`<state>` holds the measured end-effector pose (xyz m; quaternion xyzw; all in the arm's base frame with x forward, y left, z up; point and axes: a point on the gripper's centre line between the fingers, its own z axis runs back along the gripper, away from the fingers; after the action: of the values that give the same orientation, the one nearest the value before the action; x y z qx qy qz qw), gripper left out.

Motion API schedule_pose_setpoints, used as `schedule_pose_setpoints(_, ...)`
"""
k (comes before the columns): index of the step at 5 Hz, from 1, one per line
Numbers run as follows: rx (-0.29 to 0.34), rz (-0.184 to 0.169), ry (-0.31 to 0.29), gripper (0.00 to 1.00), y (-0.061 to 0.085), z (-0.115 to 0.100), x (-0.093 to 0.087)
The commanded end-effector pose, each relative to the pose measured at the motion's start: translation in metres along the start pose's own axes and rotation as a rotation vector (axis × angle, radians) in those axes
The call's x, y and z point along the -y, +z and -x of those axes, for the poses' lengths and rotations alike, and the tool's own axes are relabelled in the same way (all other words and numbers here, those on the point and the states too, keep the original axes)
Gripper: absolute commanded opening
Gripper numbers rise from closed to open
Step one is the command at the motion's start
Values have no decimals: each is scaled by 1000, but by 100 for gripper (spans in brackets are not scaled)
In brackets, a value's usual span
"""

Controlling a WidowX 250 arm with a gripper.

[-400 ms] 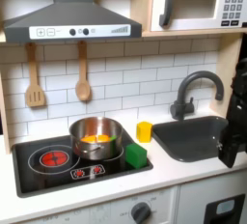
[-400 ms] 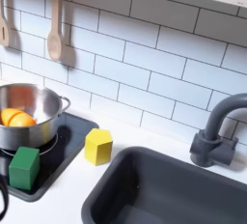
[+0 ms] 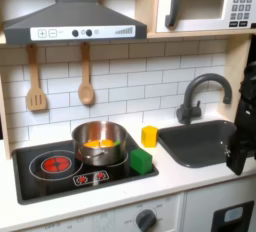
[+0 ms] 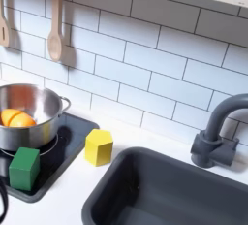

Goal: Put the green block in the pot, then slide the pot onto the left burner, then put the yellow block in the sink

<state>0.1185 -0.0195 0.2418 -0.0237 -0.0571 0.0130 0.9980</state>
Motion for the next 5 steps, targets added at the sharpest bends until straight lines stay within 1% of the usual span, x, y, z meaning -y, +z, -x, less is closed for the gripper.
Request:
schedule_pose_setpoints(1, -14, 8, 50, 100, -13, -38, -10)
schedule_pose_setpoints(2, -4, 4, 72, 100, -16, -51, -22)
schedule_pose_setpoints(3, -23, -11, 106, 100, -24, -64, -38)
schedule_pose_setpoints(4, -32, -10, 127, 100, -33, -80, -45)
schedule_pose_setpoints(5, -19, -6, 132, 100, -39, -99, -48)
